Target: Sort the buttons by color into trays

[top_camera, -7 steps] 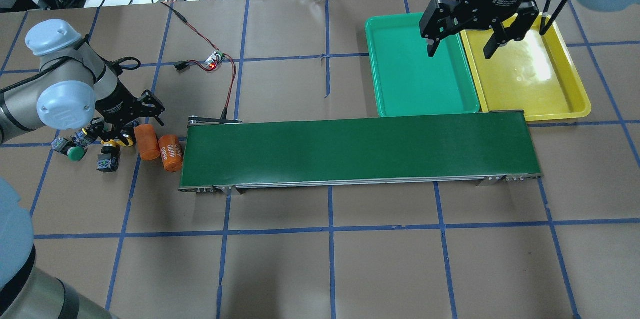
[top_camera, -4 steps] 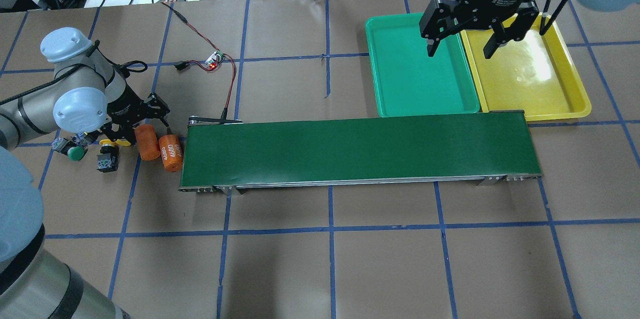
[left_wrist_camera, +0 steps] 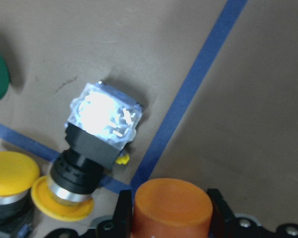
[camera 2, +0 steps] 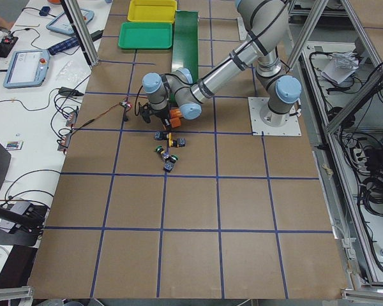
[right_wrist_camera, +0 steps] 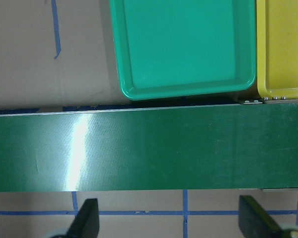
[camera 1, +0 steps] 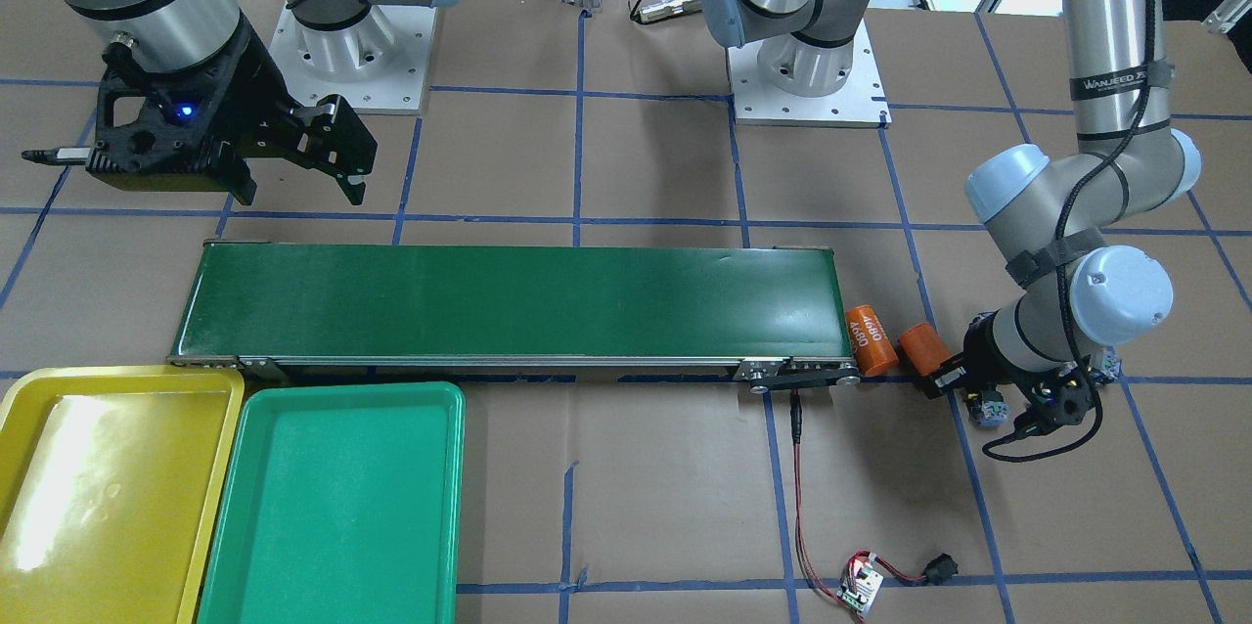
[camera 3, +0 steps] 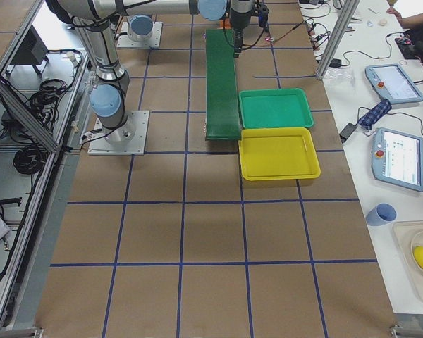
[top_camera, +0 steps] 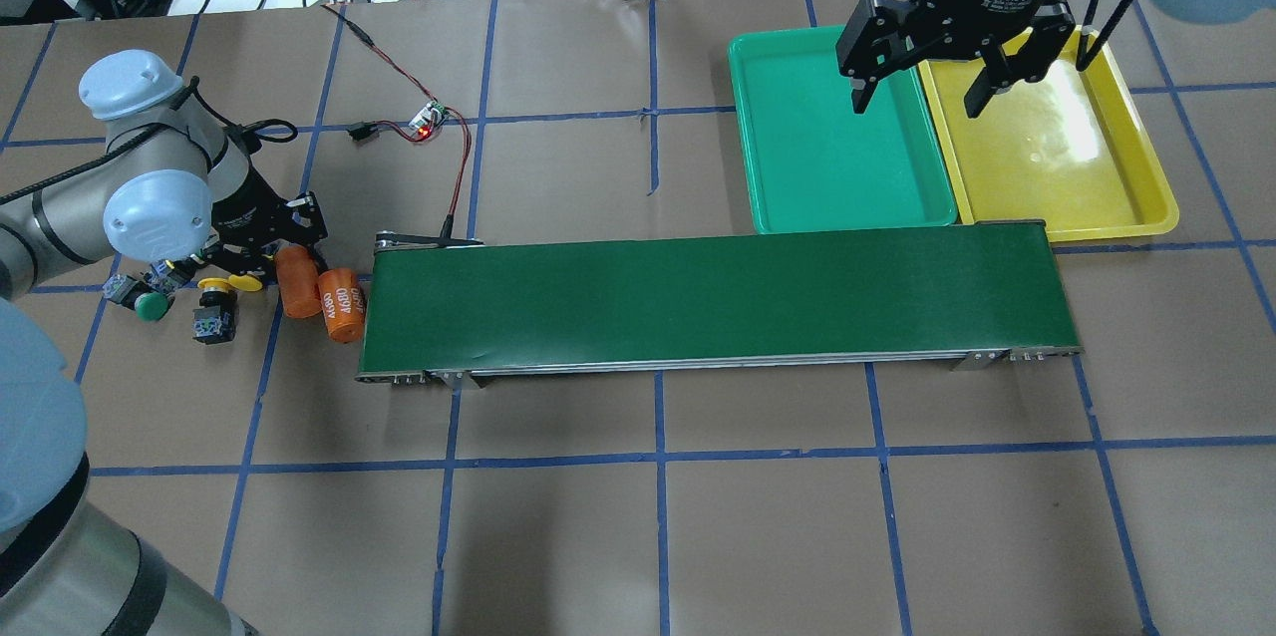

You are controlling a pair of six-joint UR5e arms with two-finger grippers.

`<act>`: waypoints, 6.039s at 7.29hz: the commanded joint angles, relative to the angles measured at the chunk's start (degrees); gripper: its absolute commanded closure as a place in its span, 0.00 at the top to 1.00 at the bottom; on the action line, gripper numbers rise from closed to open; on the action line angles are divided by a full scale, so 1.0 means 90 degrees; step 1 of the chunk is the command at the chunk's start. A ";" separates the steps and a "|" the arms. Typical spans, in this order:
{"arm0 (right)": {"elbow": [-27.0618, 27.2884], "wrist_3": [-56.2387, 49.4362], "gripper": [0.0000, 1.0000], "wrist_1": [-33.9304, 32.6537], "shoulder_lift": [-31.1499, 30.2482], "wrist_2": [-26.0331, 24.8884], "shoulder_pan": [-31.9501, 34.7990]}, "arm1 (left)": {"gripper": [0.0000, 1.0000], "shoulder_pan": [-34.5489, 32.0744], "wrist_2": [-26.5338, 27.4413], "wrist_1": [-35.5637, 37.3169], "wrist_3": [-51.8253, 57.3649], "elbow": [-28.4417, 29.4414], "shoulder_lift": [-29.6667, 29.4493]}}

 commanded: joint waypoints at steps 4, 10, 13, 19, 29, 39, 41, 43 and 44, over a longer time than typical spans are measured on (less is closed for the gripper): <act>0.0000 0.0000 1.00 0.0000 0.0000 0.0000 -0.0007 | 0.00 -0.0263 -0.0935 -0.2737 -0.1851 0.1724 0.0466; 0.0000 0.0000 1.00 -0.0010 0.0010 0.0000 0.0003 | 0.00 -0.1525 -0.1653 -0.3574 -0.5715 0.1065 0.0740; 0.0000 0.0000 1.00 -0.0010 0.0019 0.0000 0.0003 | 0.32 -0.1456 -0.0952 -0.3341 -0.5739 0.0858 0.0702; 0.0010 0.0000 1.00 0.0000 0.0010 0.0000 -0.0007 | 1.00 -0.1438 -0.0832 -0.3388 -0.5681 0.1022 0.0789; 0.0010 -0.0010 1.00 -0.0010 0.0020 0.0000 -0.0017 | 1.00 0.0028 -0.0901 -0.2451 0.0570 0.1063 -0.0265; 0.0000 -0.0010 1.00 -0.0019 0.0068 0.0000 -0.0075 | 1.00 0.0028 -0.1340 -0.2373 0.1019 0.0917 -0.0587; 0.0000 -0.0010 1.00 -0.0029 0.0059 0.0000 -0.0065 | 1.00 0.0212 -0.1603 -0.2383 0.1232 0.0858 -0.0656; 0.0000 -0.0010 1.00 0.0000 0.0030 0.0000 -0.0065 | 1.00 0.0311 -0.1594 -0.2373 0.1322 0.0848 -0.0646; 0.0000 0.0000 1.00 -0.0010 0.0058 0.0010 -0.0056 | 1.00 0.0321 -0.1584 -0.2373 0.1341 0.0848 -0.0627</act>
